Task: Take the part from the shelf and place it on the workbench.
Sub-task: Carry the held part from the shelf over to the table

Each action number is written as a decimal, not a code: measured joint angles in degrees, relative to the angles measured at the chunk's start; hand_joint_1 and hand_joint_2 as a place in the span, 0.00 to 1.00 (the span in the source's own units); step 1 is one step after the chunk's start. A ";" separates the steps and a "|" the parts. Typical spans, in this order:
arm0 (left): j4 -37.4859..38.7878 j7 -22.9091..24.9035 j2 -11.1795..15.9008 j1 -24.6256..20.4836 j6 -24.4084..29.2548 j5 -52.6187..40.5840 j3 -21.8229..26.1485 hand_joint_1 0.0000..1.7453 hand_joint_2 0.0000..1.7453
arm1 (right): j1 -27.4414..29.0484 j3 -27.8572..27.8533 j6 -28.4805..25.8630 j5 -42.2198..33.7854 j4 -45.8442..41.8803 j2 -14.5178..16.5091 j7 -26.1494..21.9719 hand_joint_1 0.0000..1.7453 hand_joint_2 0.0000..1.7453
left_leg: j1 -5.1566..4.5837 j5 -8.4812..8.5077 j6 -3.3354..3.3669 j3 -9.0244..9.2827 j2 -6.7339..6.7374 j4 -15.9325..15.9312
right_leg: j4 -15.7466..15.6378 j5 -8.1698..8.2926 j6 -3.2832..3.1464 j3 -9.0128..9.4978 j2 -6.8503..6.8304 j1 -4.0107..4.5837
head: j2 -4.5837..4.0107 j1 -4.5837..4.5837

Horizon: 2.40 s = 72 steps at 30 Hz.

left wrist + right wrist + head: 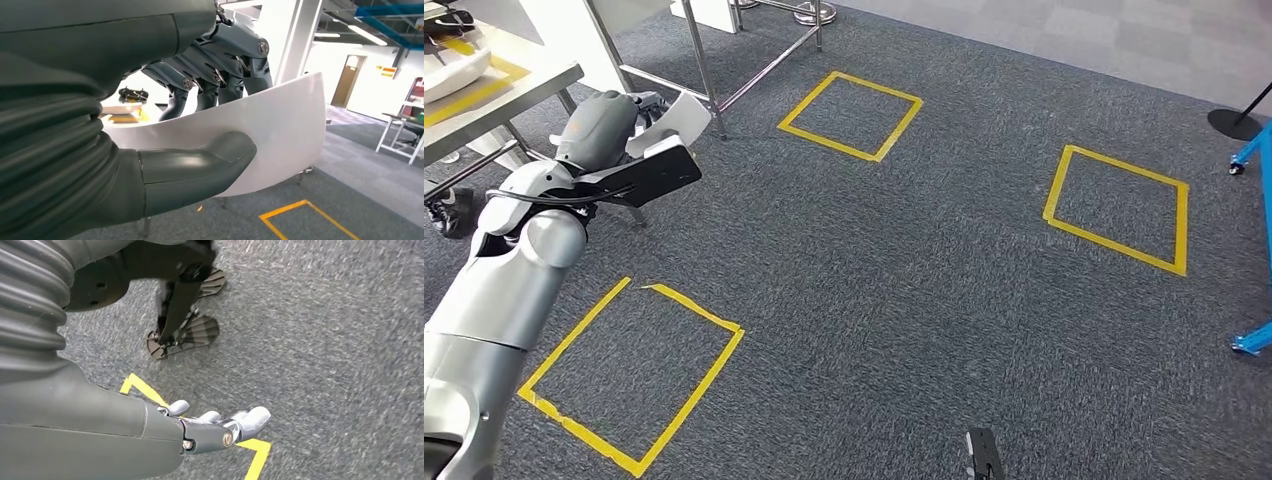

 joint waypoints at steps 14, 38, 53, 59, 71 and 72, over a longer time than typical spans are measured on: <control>-0.91 0.79 -0.21 0.08 -0.73 -0.07 0.06 0.82 1.00 | 0.28 -0.08 -0.15 -0.08 0.00 -0.02 0.05 0.00 1.00 | -0.05 -6.24 -3.05 -1.88 -0.01 11.36 | -15.53 8.88 -2.81 3.37 -0.09 -0.06 | 0.00 -0.29; -0.32 0.96 0.38 -0.01 -1.04 -0.22 0.51 0.82 1.00 | 0.41 -0.70 -0.19 -0.17 0.00 -0.07 0.19 0.00 1.00 | -0.20 -3.91 -0.88 3.82 -0.40 0.31 | -15.42 10.69 -1.29 1.07 0.02 0.86 | 0.00 -0.08; 1.04 3.41 0.72 0.57 1.40 -3.02 0.63 0.82 1.00 | 0.36 -1.61 -0.67 -0.60 0.00 -0.04 -0.49 0.00 1.00 | 0.39 1.88 -3.26 -2.50 4.12 0.59 | -15.87 5.36 -1.43 8.08 -2.15 0.06 | 0.00 -0.55; 0.91 3.53 0.70 0.65 1.67 -3.43 0.63 0.82 1.00 | 0.22 -1.64 -0.66 -0.56 0.00 -0.04 -0.52 0.00 1.00 | 0.58 1.69 -0.99 -2.04 0.75 0.33 | -9.67 1.04 0.23 5.72 -1.53 -0.05 | 0.00 -0.10; 0.94 3.55 0.83 0.94 1.70 -3.62 0.64 0.82 1.00 | 0.06 -1.67 -0.62 -0.06 0.00 -0.06 -0.39 0.00 1.00 | 0.48 1.29 -2.34 -2.28 -6.55 0.71 | -14.89 7.59 -1.66 4.33 1.93 0.30 | 0.00 0.28; 0.92 3.59 0.97 0.92 1.72 -3.67 0.64 0.82 1.00 | -0.02 -1.67 -0.58 0.01 -0.01 -0.02 -0.40 0.00 1.00 | 0.36 0.93 -2.62 -2.51 -5.73 1.08 | -15.19 7.75 -2.01 4.54 1.39 0.16 | 0.00 0.21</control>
